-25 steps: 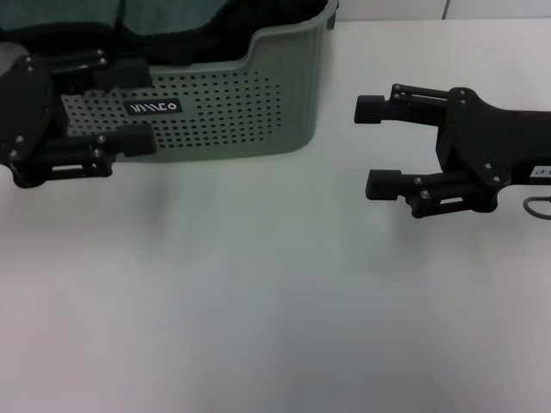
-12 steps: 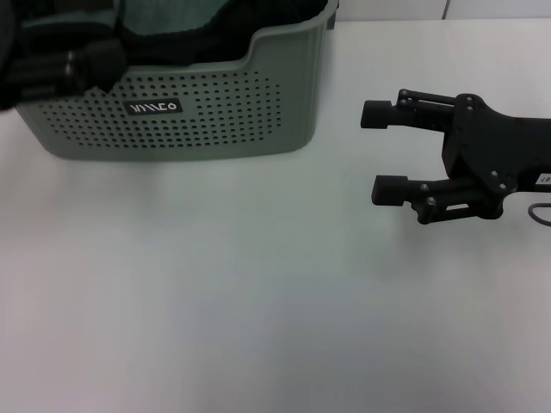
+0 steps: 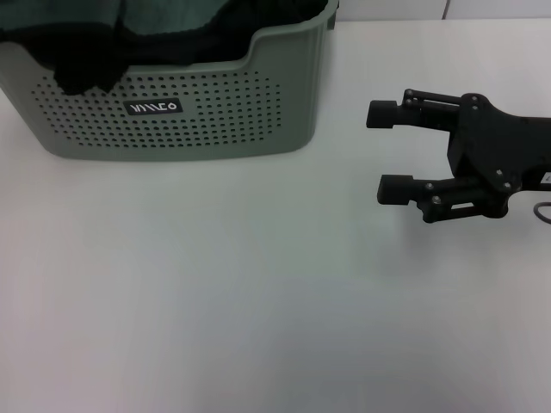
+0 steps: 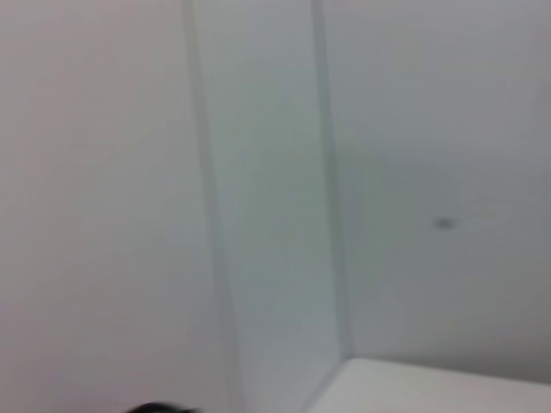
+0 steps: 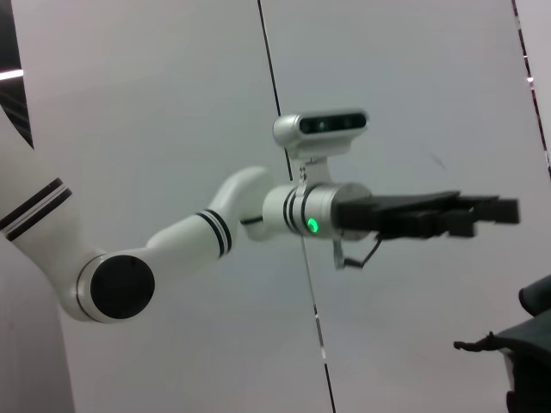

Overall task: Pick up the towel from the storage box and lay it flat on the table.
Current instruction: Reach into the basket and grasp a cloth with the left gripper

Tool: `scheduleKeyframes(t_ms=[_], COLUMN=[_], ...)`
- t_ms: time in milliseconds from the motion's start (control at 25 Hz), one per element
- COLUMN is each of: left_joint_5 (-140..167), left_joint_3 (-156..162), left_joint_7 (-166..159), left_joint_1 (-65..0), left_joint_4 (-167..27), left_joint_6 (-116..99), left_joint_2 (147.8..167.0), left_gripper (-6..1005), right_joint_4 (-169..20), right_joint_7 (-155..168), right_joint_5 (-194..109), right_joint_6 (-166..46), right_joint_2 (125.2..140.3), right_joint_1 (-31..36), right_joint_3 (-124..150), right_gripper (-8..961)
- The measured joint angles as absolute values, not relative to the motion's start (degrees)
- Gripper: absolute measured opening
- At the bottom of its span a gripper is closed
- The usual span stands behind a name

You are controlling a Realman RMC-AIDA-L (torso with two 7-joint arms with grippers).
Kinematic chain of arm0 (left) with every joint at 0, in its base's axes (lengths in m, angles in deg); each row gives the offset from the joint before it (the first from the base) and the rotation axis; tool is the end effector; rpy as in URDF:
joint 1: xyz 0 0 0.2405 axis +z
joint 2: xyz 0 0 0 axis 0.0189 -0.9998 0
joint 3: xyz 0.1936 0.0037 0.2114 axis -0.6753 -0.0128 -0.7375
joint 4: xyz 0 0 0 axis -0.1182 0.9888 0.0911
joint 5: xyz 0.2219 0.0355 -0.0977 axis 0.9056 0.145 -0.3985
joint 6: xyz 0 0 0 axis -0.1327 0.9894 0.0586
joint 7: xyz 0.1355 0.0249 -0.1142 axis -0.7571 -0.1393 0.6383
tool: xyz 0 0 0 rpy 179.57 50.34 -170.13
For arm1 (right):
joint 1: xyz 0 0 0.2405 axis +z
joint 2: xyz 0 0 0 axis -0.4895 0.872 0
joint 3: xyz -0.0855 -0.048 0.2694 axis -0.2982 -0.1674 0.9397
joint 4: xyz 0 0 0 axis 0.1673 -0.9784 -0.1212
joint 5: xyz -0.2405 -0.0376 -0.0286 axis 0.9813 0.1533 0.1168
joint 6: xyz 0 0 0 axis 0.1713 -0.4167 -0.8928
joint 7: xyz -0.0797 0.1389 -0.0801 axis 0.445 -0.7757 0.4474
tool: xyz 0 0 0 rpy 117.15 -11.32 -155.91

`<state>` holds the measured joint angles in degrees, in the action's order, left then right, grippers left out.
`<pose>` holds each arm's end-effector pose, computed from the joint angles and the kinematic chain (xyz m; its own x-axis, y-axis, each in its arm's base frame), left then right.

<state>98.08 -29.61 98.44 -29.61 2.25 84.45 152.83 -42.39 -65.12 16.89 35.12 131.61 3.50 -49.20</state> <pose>-0.1918 0.3994 0.1621 0.8178 0.0132 0.5754 0.2785 -0.8840 -0.3756 0.1882 0.3658 -0.0116 0.6594 -0.0976 -0.7454 -0.0590 -0.9952 0.0780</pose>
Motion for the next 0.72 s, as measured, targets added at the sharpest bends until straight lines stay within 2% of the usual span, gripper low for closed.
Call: scheduleKeyframes(t_ms=[160, 400, 600, 720], left_joint_5=[103.18, 113.74, 124.04, 129.95], left_joint_3=[-29.37, -29.41, -29.58, -29.81], left_joint_7=[103.15, 109.75, 113.39, 113.36], left_joint_1=[-29.51, -30.04, -32.97, -35.26], left_joint_4=[9.26, 16.06, 14.56, 11.94], left_joint_6=[78.45, 70.35, 68.31, 66.09], left_joint_2=[153.11, 153.76, 153.40, 153.98], left_gripper=[569, 570, 569, 570], right_joint_4=[-42.77, -42.88, -43.14, -43.15], right_joint_7=[-64.70, -64.15, -63.07, -63.03], right_joint_5=[16.92, 16.92, 16.98, 17.88], right_joint_6=[34.88, 34.28, 32.47, 31.94], right_joint_2=[131.57, 131.53, 131.61, 131.73], right_joint_1=[2.93, 2.32, 2.51, 3.18], right_joint_3=[-49.20, -49.20, -49.37, -49.54], right_gripper=[854, 851, 849, 848])
